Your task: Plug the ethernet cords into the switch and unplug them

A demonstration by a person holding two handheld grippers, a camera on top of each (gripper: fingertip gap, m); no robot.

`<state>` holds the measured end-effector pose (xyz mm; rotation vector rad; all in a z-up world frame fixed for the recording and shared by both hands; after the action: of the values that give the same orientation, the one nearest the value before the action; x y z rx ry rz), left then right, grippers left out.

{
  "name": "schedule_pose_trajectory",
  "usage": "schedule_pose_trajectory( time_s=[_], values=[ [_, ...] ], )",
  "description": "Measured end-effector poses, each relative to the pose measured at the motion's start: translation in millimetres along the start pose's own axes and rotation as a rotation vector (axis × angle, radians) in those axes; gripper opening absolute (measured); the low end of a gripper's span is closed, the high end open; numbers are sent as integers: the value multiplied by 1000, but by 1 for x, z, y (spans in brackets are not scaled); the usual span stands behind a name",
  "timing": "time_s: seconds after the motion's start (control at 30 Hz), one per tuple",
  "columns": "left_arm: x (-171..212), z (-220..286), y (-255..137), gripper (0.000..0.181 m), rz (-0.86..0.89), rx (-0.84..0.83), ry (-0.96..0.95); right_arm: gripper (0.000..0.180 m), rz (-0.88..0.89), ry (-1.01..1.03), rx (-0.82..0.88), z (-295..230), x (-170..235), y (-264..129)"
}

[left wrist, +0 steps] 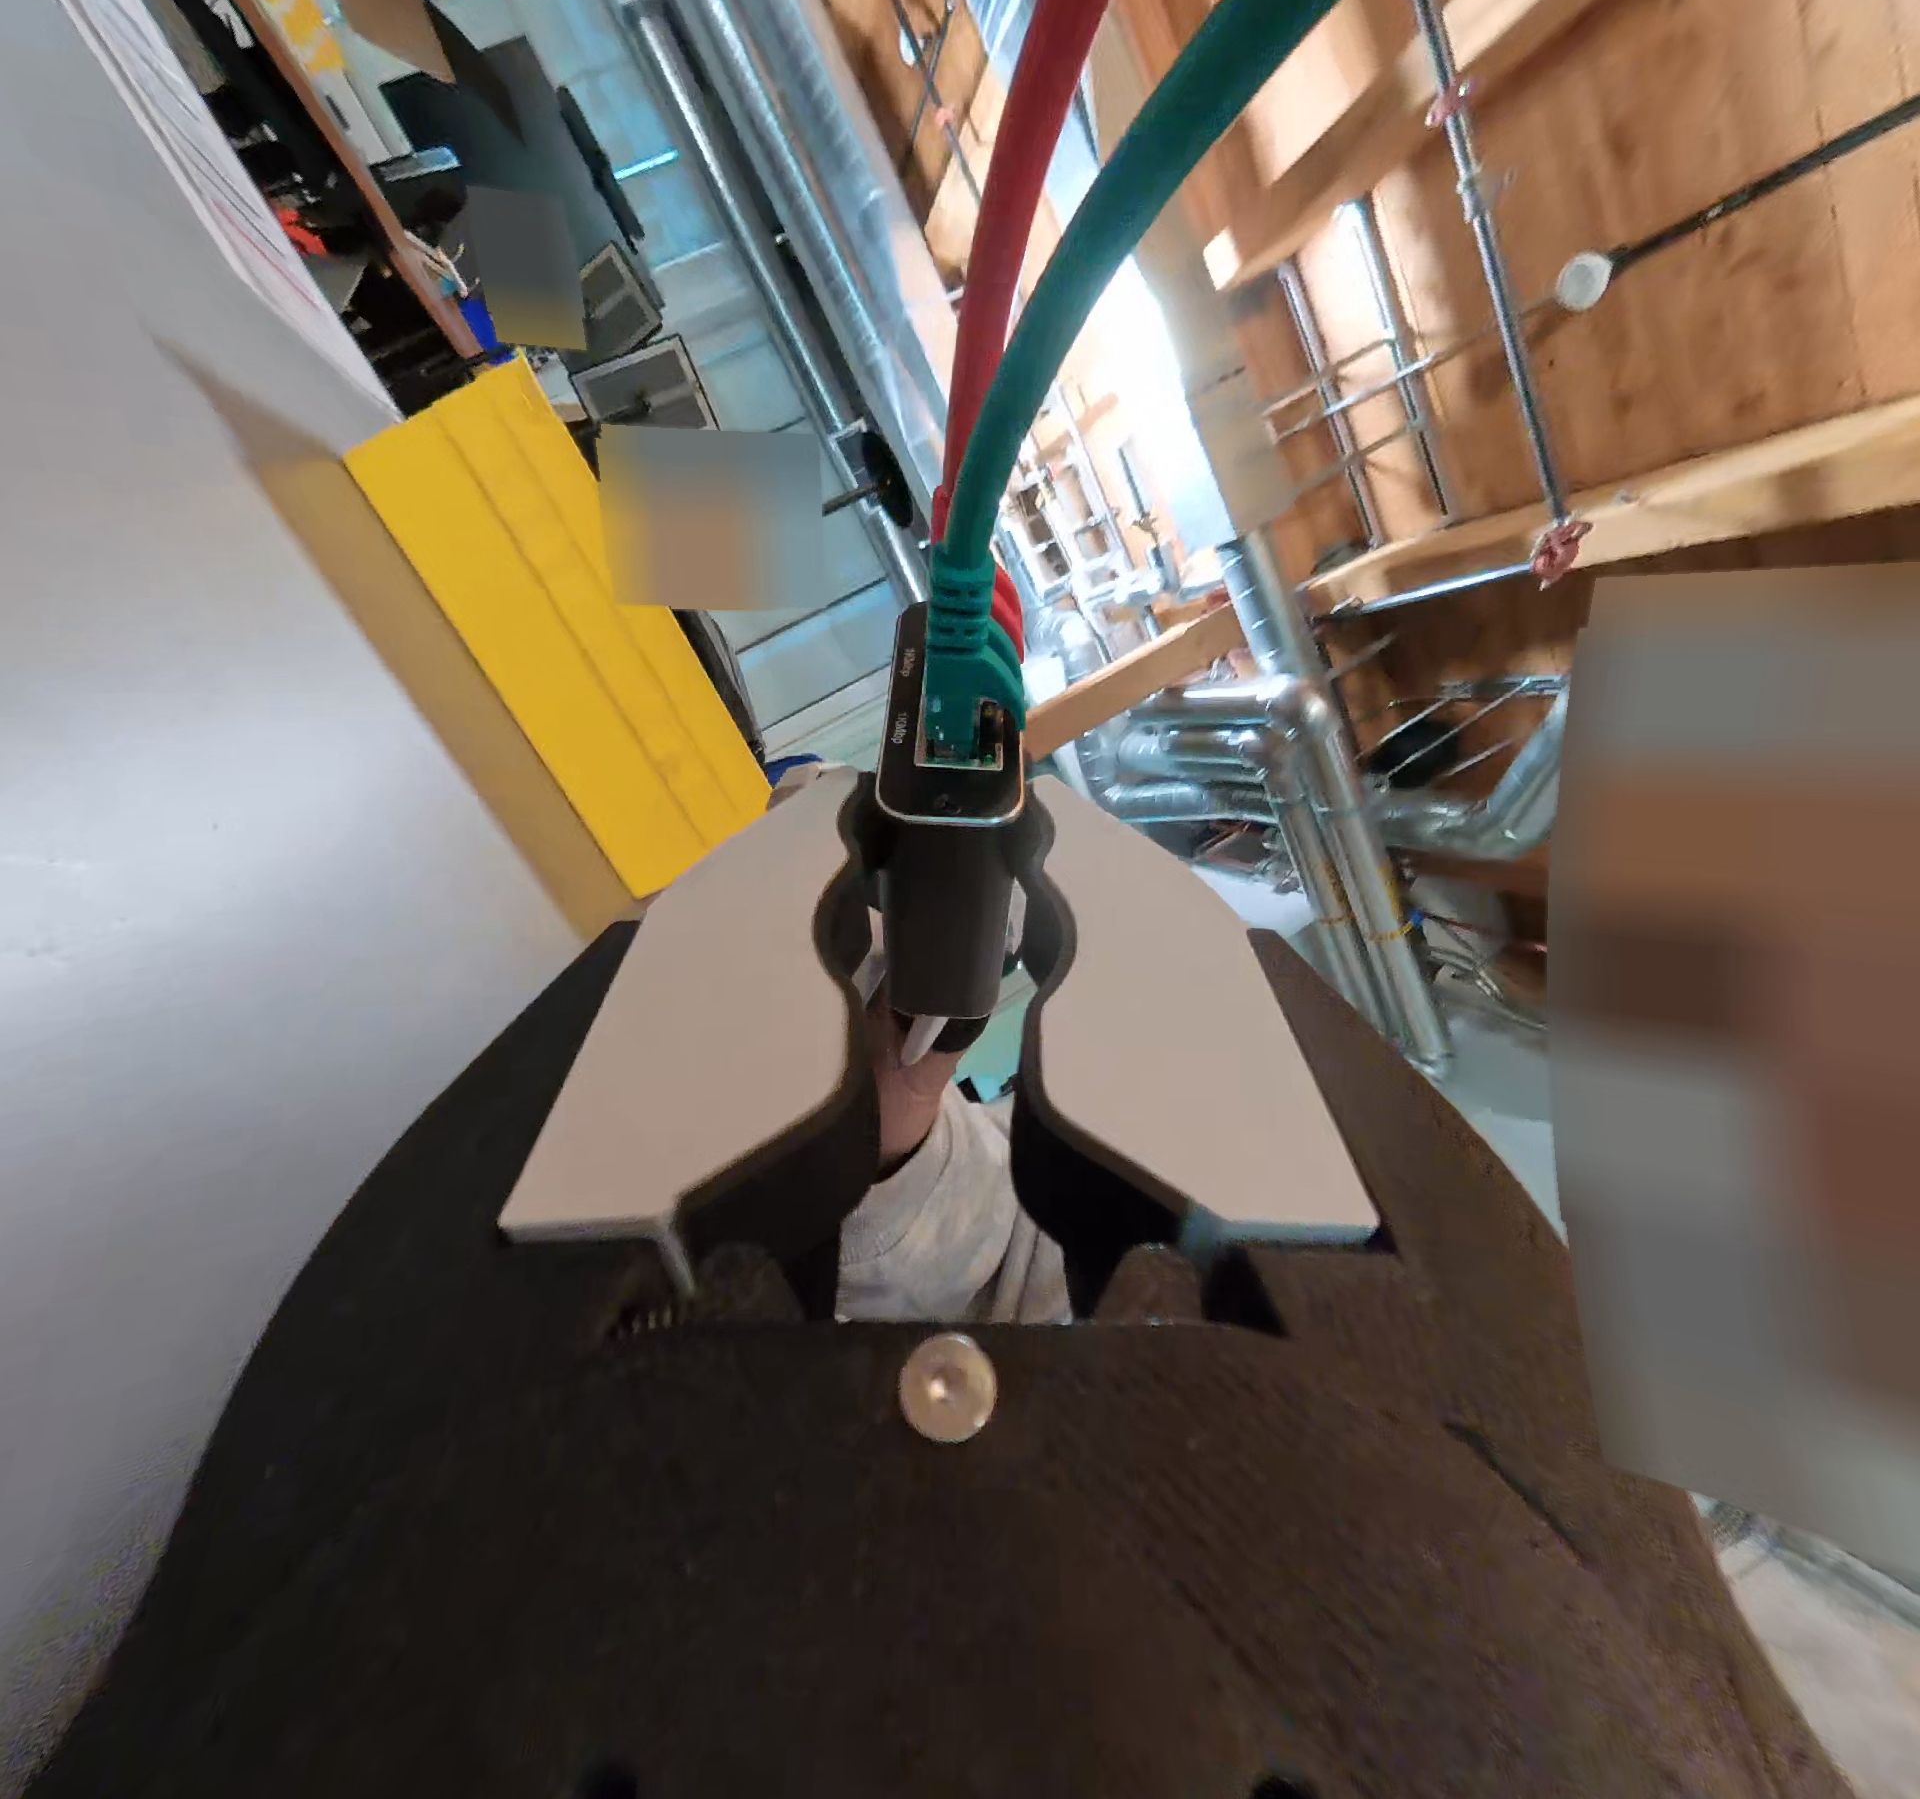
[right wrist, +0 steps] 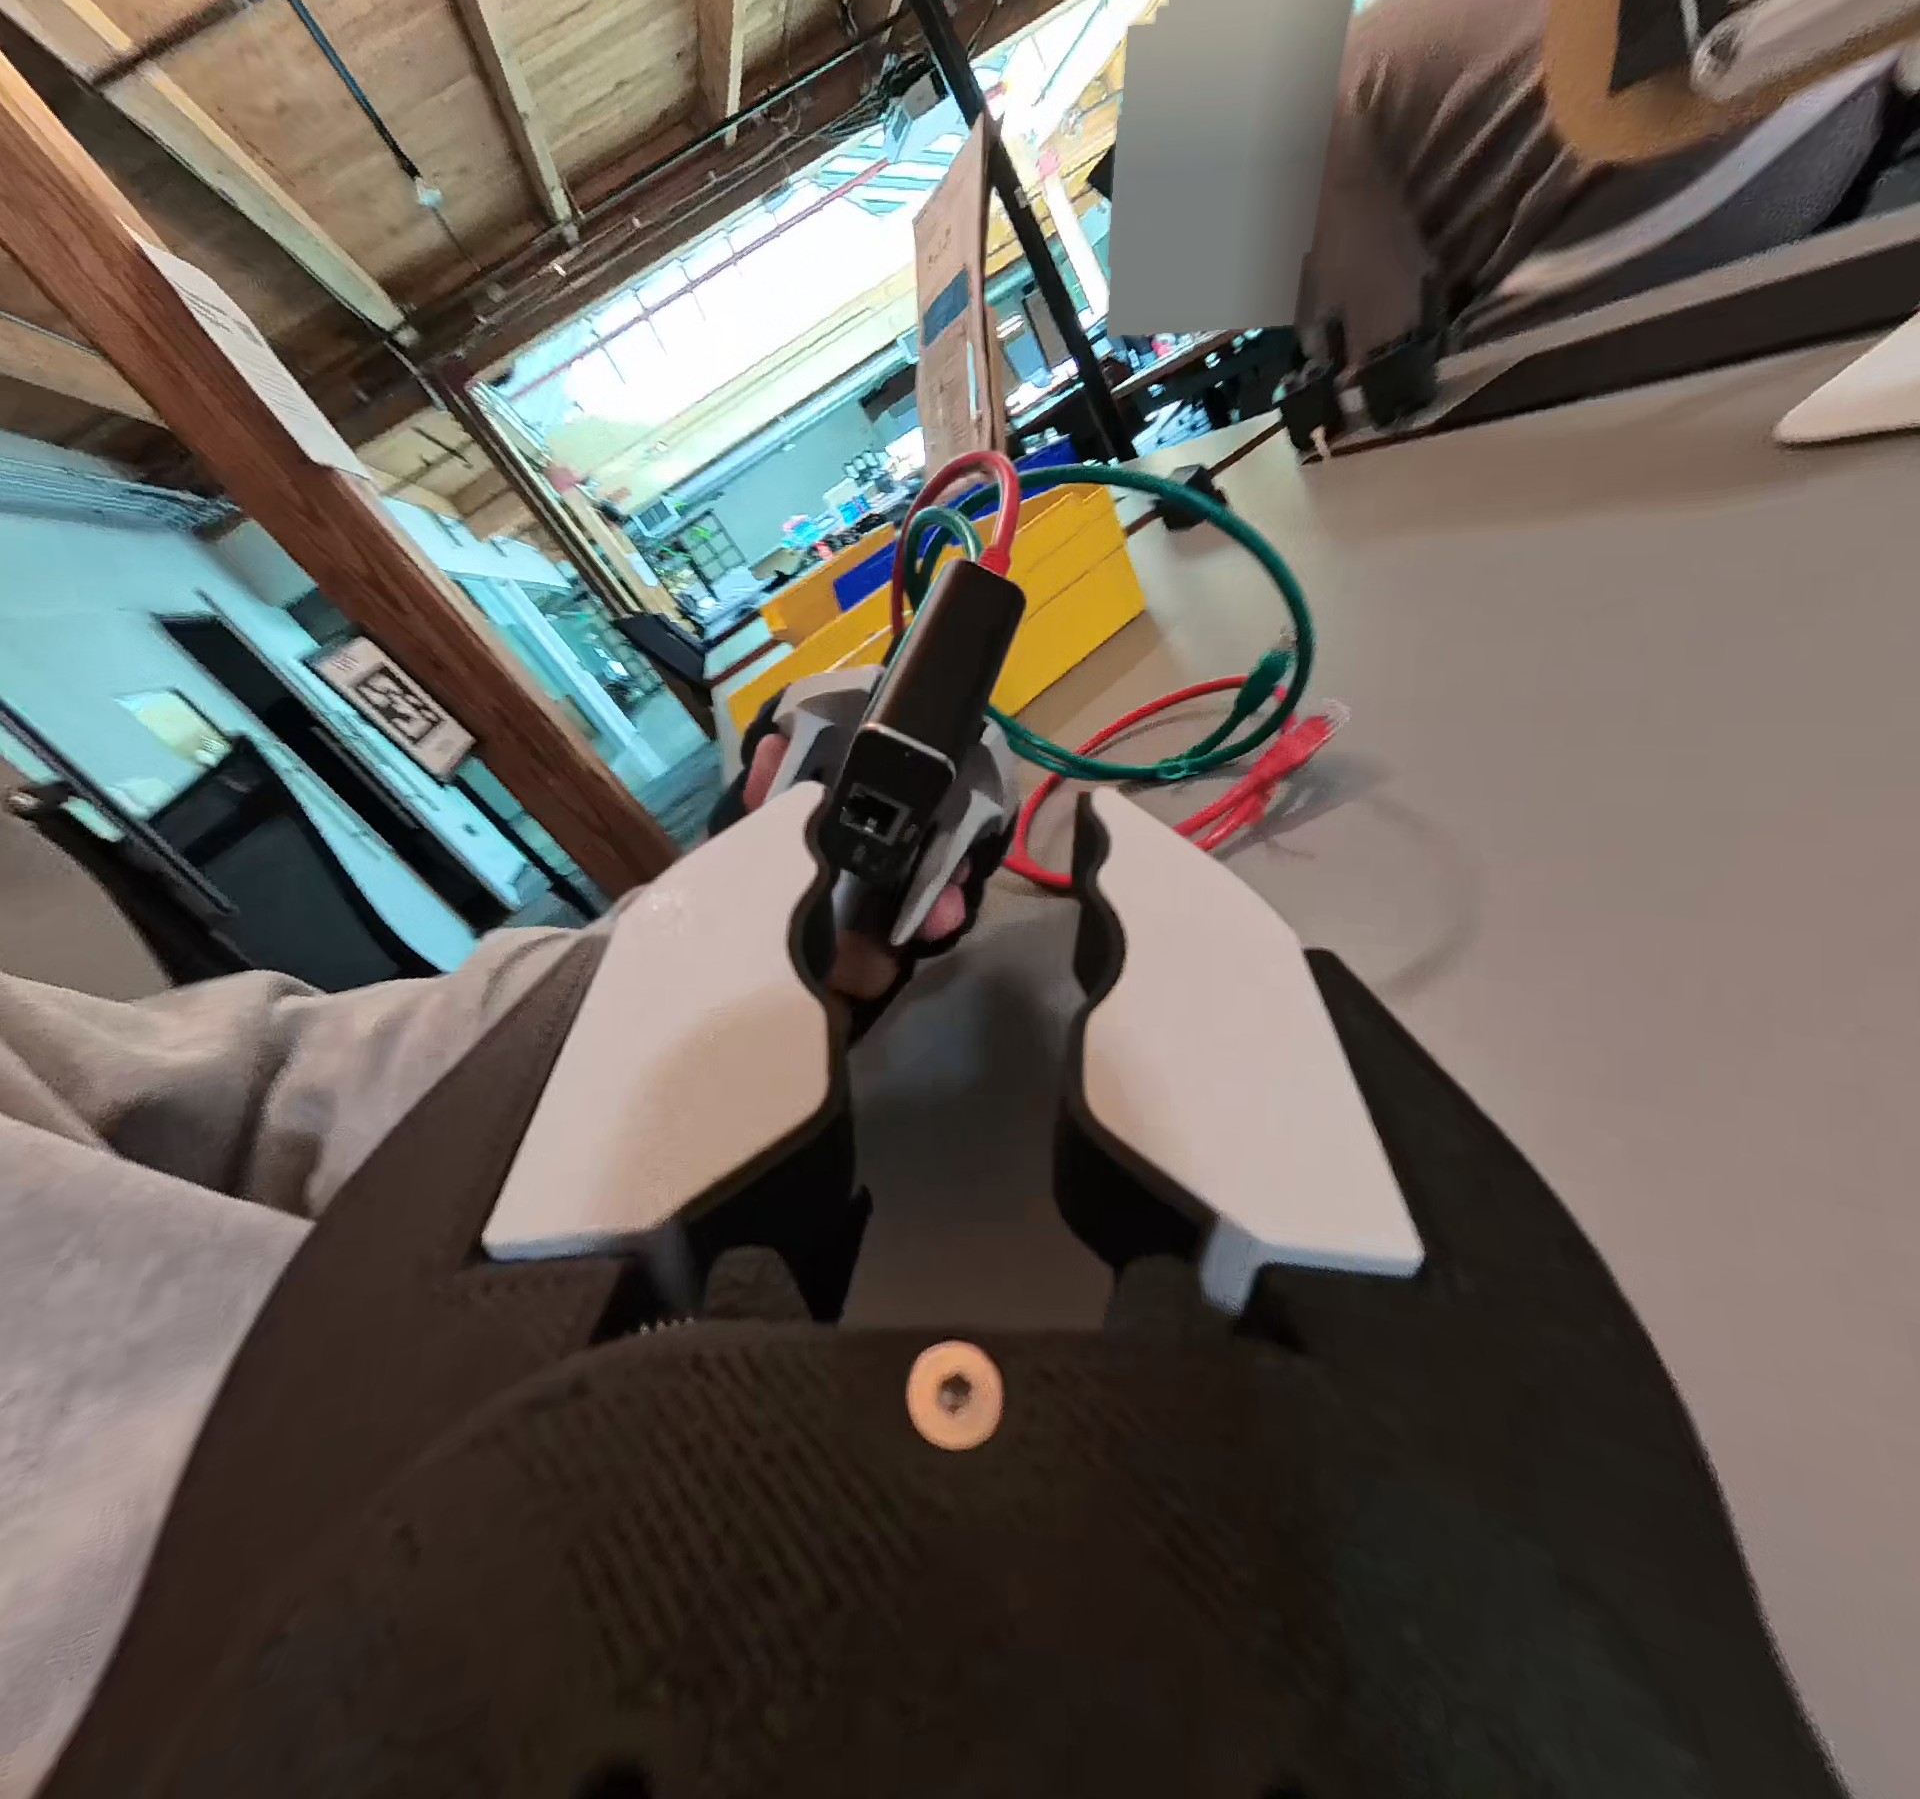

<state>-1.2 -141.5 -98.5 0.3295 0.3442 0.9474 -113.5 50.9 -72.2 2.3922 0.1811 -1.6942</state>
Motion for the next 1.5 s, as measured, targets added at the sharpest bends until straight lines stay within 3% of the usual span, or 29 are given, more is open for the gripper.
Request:
schedule_pose_trajectory(
  time_s=[0.33, 0.5, 0.6, 0.77, 0.93, 1.13, 1.27, 1.5],
  values=[
    [12, -3, 8, 25, 10, 24, -53, 84, -147, -997, 244, -54, 4, 18],
    [21, -4, 16, 25, -44, 16, -55, 80, -237, -1141, 335, -55, 13, 26],
    [24, -4, 18, 25, -55, 9, -44, 64, -231, -1140, 311, -54, 10, 23],
    [21, -4, 20, 30, -102, -10, -6, 64, -253, -1086, 290, -49, 5, 20],
    [25, -2, 25, 42, -182, -137, 168, 64, -208, -861, 335, -26, -7, 9],
    [25, 15, 26, 42, -209, -273, 528, 64, -110, -363, 360, 15, -14, -13],
    [24, 30, 22, 43, -218, -421, 924, 64, -55, -109, 284, 26, -9, -18],
    [27, 55, 23, 54, -237, -656, 1466, 64, -117, -162, 242, 17, -6, -10]
  ],
)
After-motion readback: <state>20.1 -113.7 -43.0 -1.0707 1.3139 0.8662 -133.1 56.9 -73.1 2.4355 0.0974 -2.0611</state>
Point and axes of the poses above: each gripper's, where its closed fingertips meet, y out along the fingers, x out of its underside, z = x × y across the jaws, the point moved 10 cm from there along -y, back along the fingers, and after that the axes turned 11 degrees about -y, right-handed, at the moved point
